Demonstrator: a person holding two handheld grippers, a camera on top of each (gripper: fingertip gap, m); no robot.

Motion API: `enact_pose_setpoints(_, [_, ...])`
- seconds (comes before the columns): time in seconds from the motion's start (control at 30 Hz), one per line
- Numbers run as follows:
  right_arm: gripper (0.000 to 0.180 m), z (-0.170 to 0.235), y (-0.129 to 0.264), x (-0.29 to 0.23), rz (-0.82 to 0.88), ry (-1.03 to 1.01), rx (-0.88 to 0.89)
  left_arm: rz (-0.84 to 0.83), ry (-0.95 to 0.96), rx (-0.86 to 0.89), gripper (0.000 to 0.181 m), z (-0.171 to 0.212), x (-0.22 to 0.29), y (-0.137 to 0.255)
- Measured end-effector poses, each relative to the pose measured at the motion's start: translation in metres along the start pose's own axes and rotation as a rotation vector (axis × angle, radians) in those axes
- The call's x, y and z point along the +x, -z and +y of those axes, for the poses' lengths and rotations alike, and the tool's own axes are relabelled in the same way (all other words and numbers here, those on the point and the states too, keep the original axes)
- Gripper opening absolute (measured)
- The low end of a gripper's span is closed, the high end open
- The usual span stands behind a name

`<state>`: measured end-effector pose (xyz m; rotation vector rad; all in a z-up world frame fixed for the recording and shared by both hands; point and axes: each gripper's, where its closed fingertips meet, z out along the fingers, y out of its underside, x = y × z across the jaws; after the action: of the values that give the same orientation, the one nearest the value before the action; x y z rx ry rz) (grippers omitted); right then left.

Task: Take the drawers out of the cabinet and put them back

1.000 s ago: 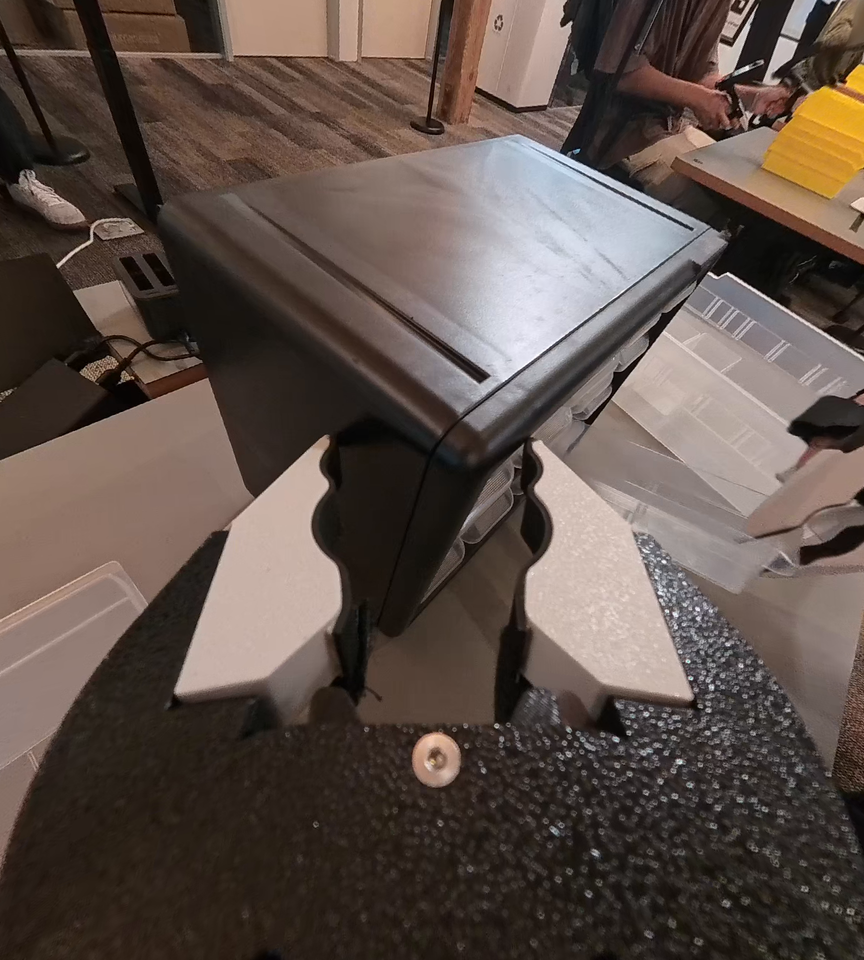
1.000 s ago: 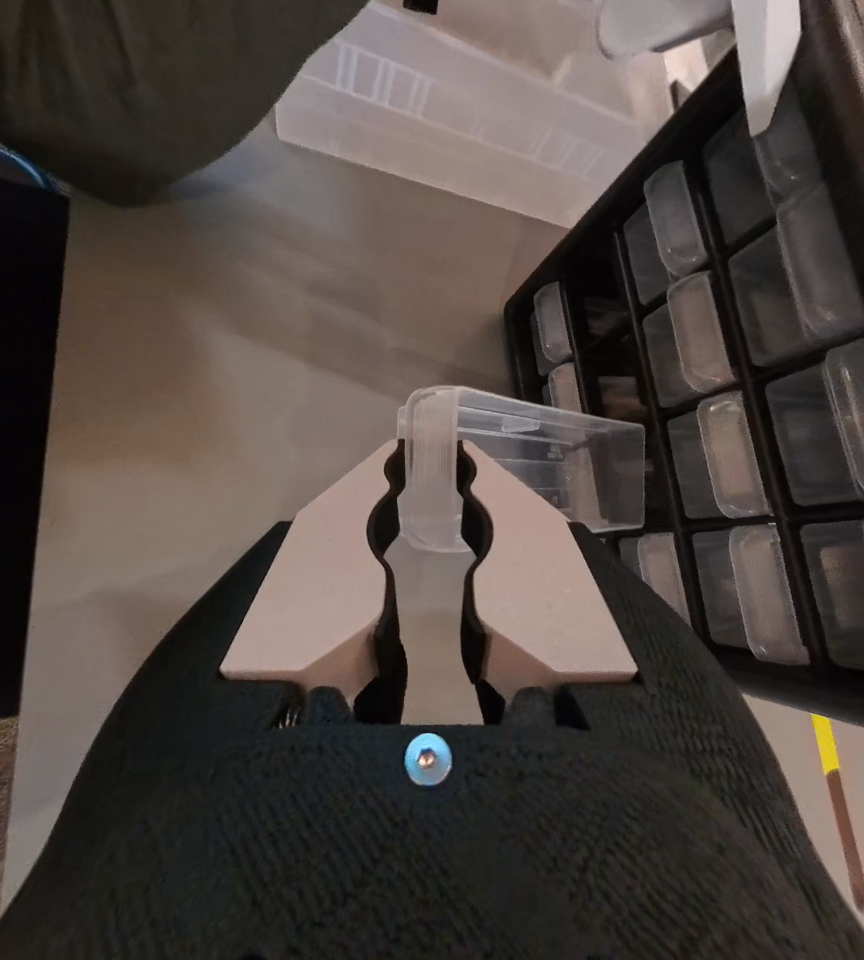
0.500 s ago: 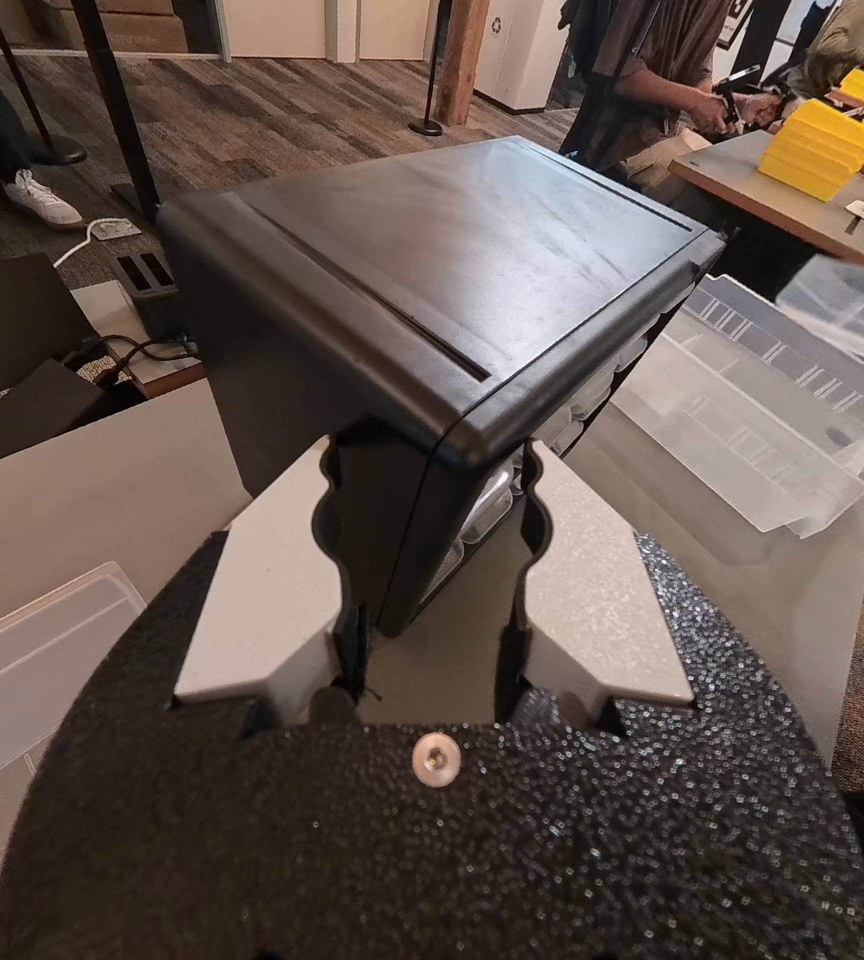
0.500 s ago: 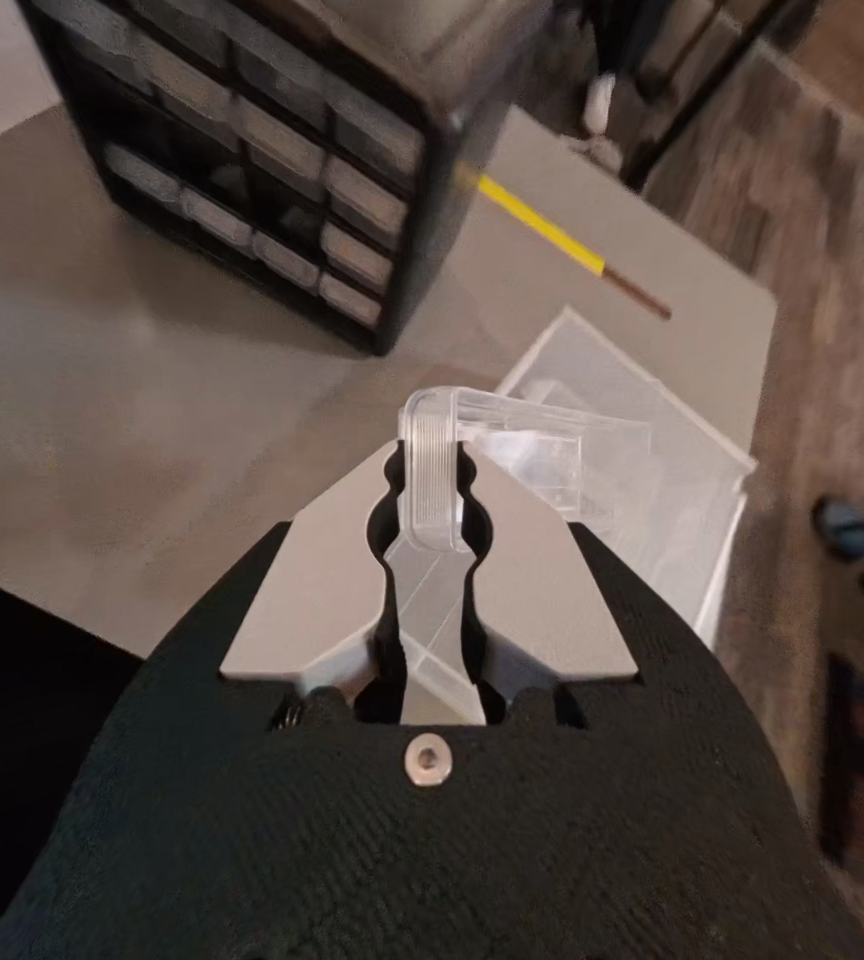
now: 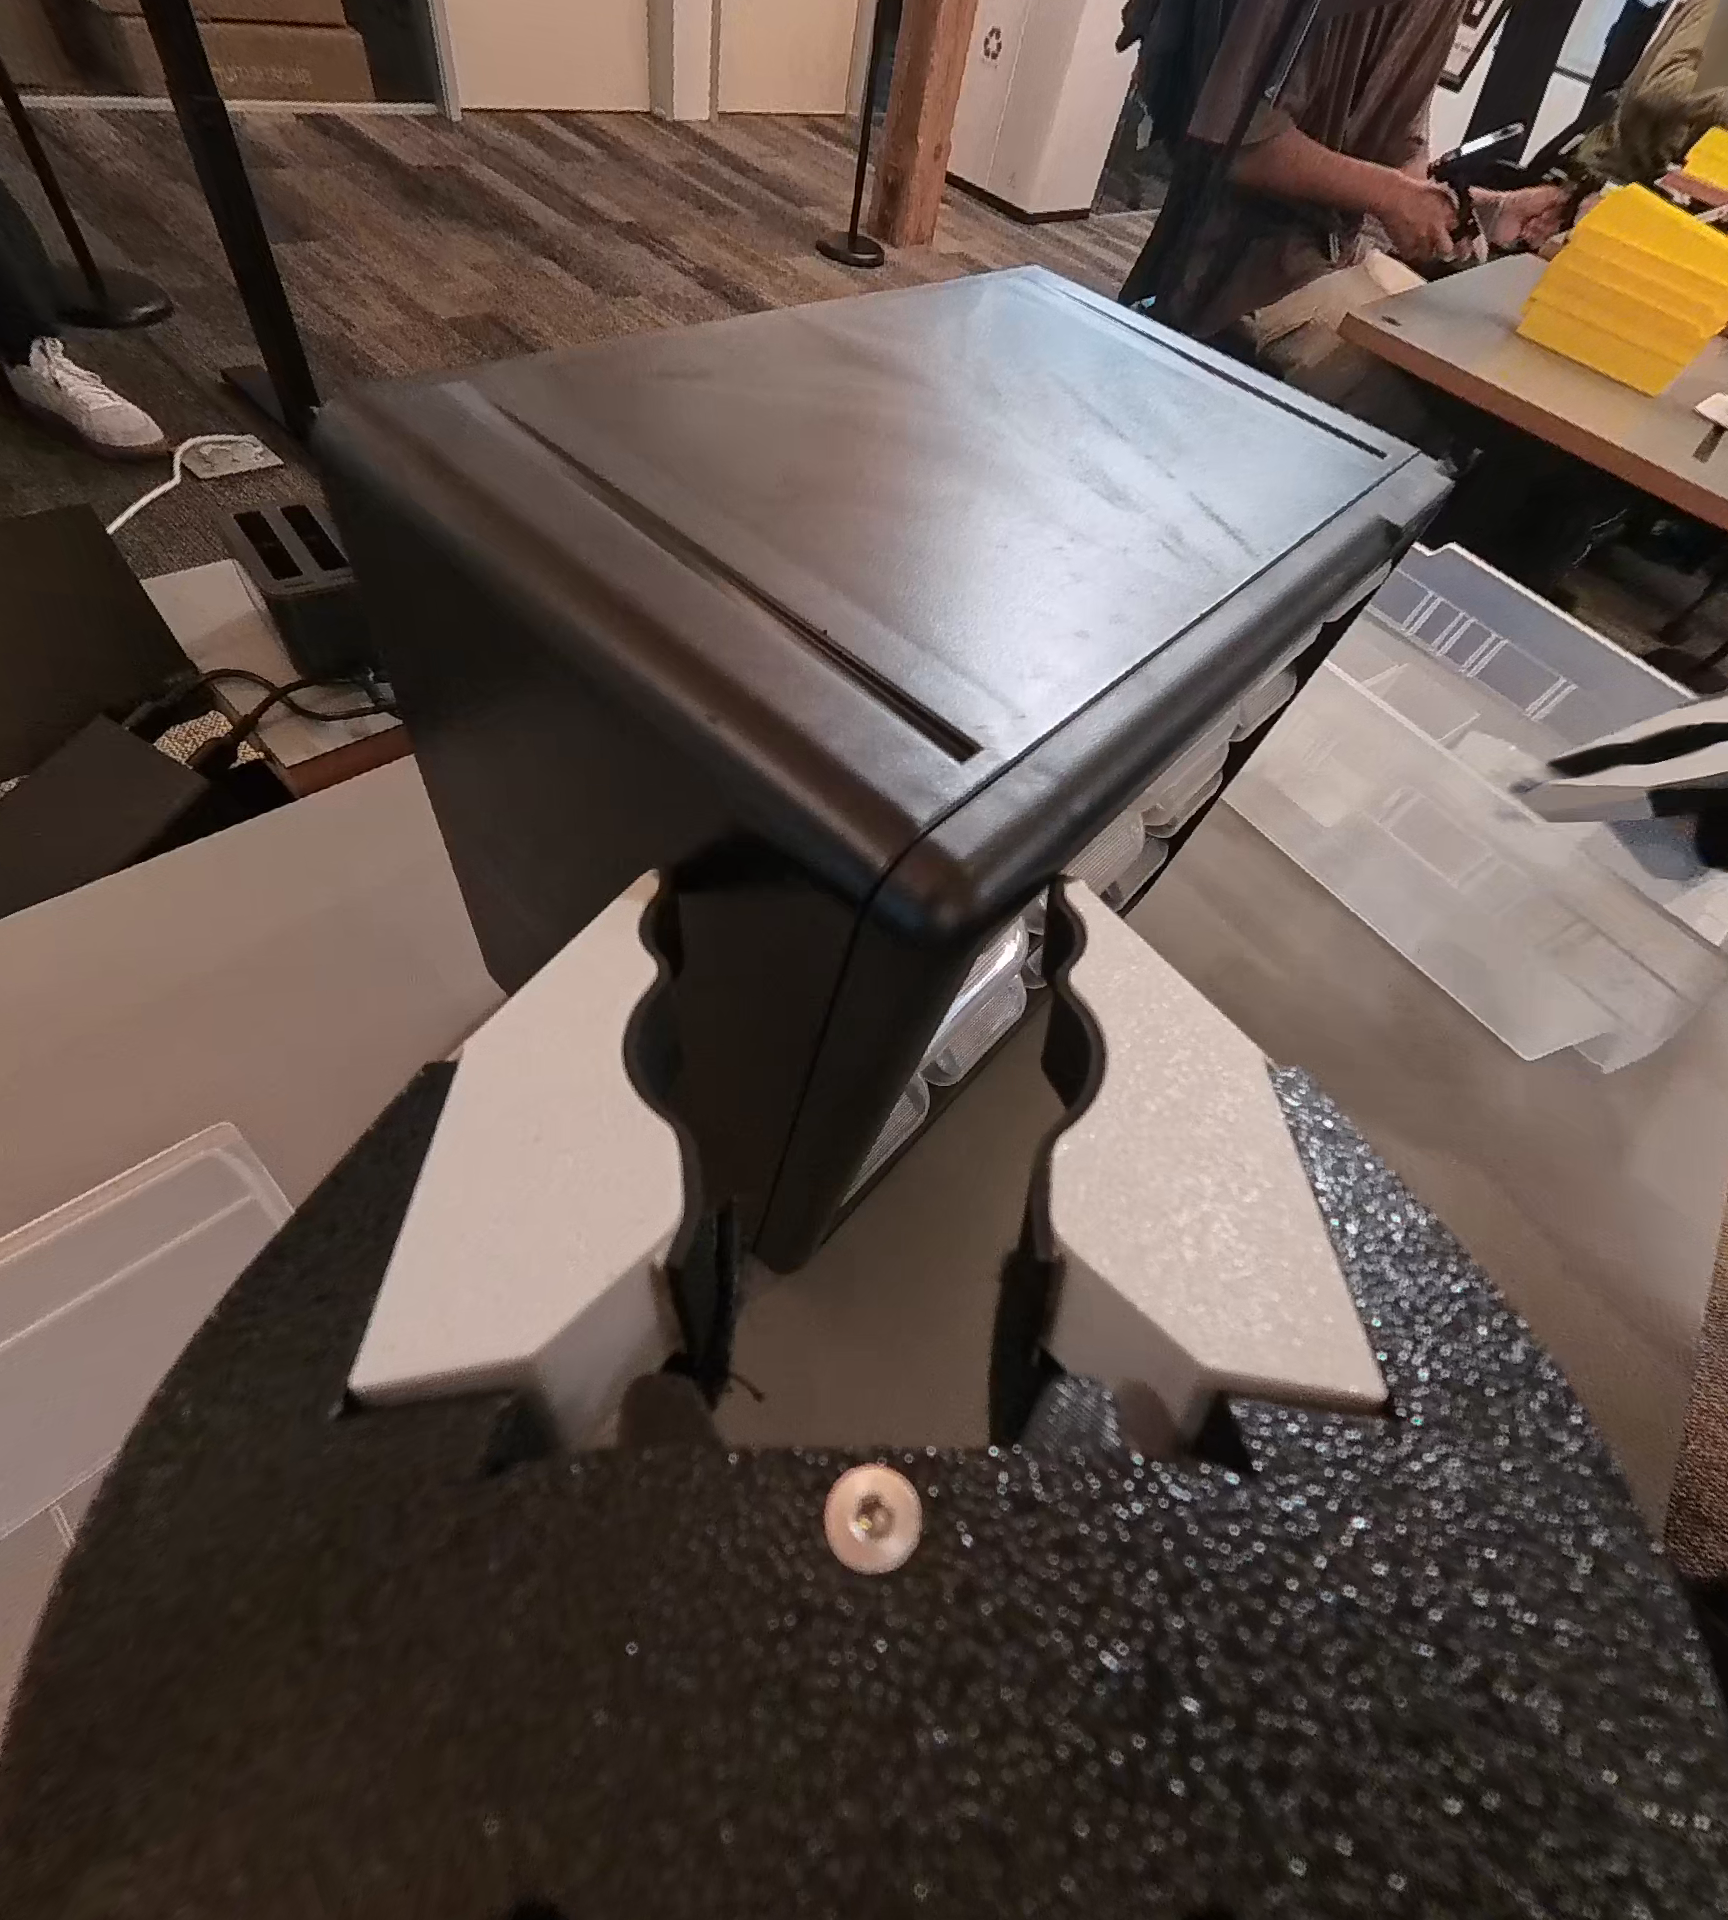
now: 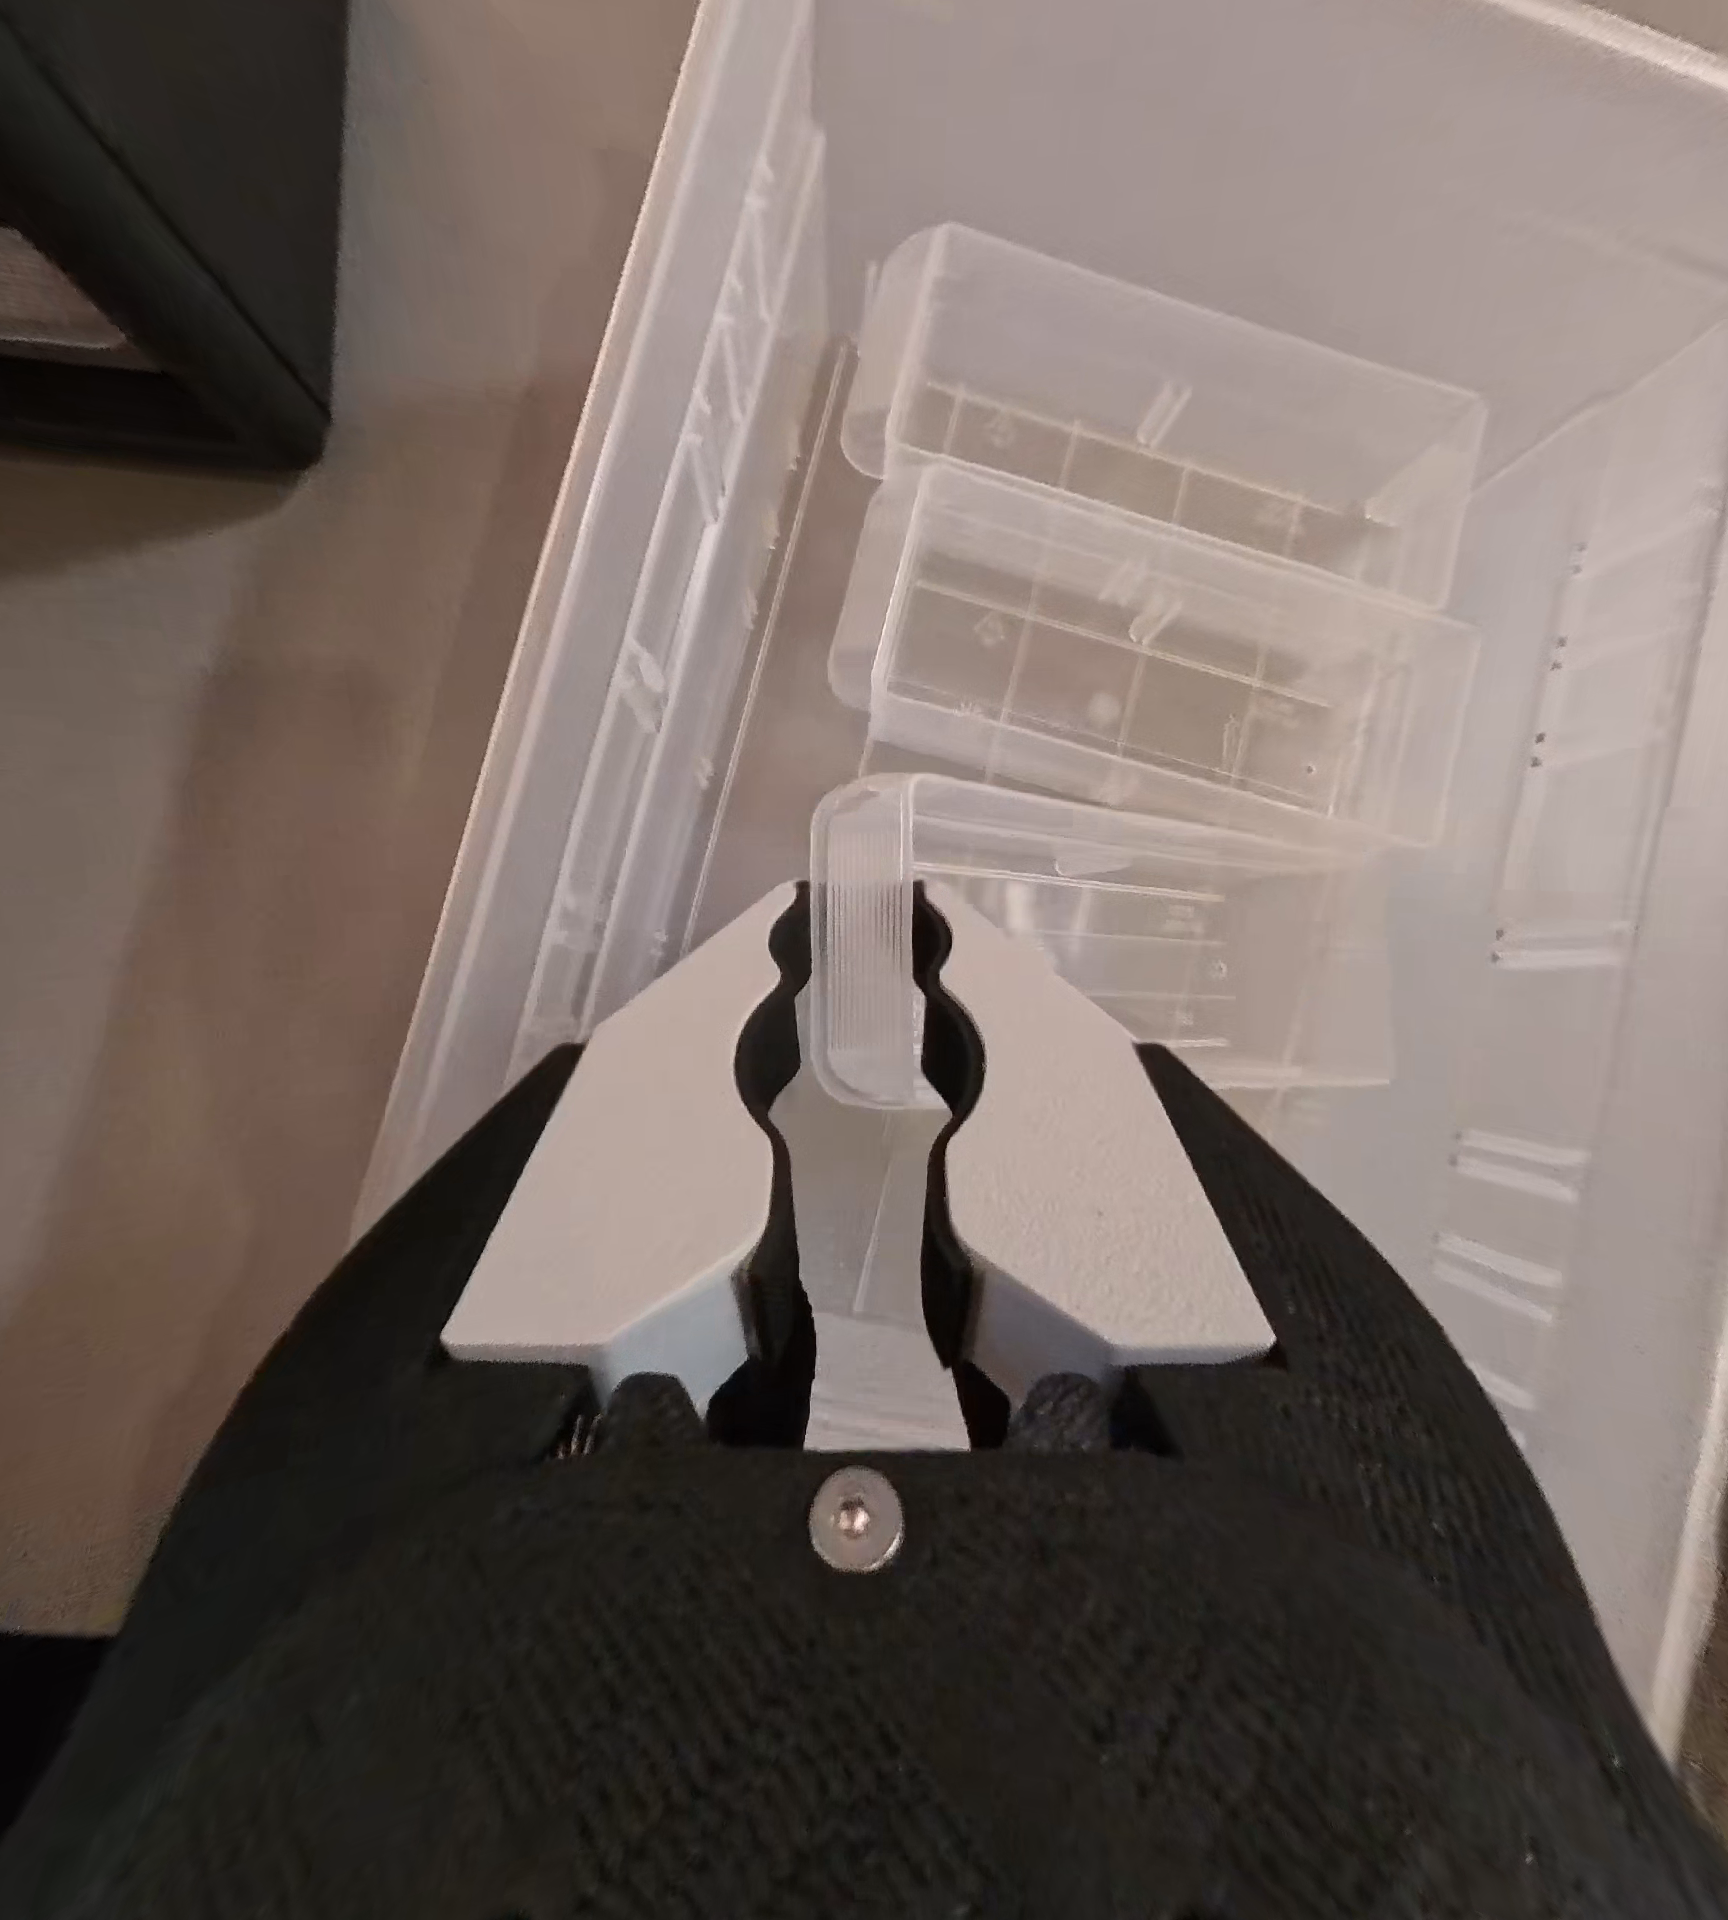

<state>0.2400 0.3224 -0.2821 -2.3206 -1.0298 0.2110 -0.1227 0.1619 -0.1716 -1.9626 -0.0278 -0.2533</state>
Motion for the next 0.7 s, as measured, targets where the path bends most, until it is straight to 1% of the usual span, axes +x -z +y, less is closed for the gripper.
enact_pose_setpoints(0.3, [0.014,0.001,-0.04,-0.008,-0.063,-0.087,-0.044,-0.001,-0.001,-0.001,0.069,0.0,0.0,0.0])
enact_pose_setpoints(0.43, [0.014,0.008,-0.052,-0.008,-0.064,-0.068,-0.089,-0.001,-0.001,-0.001,0.068,0.0,0.0,0.0])
enact_pose_setpoints(0.53, [0.016,0.003,-0.057,-0.01,-0.073,-0.06,-0.062,-0.001,0.0,-0.003,0.069,0.001,0.0,0.0])
enact_pose_setpoints(0.57, [0.017,-0.001,-0.058,-0.012,-0.089,-0.062,-0.038,0.0,0.0,-0.003,0.069,0.001,0.0,0.0])
enact_pose_setpoints(0.7, [0.038,-0.012,-0.055,-0.015,-0.119,-0.069,0.016,-0.002,-0.002,-0.005,0.069,0.001,0.0,-0.001])
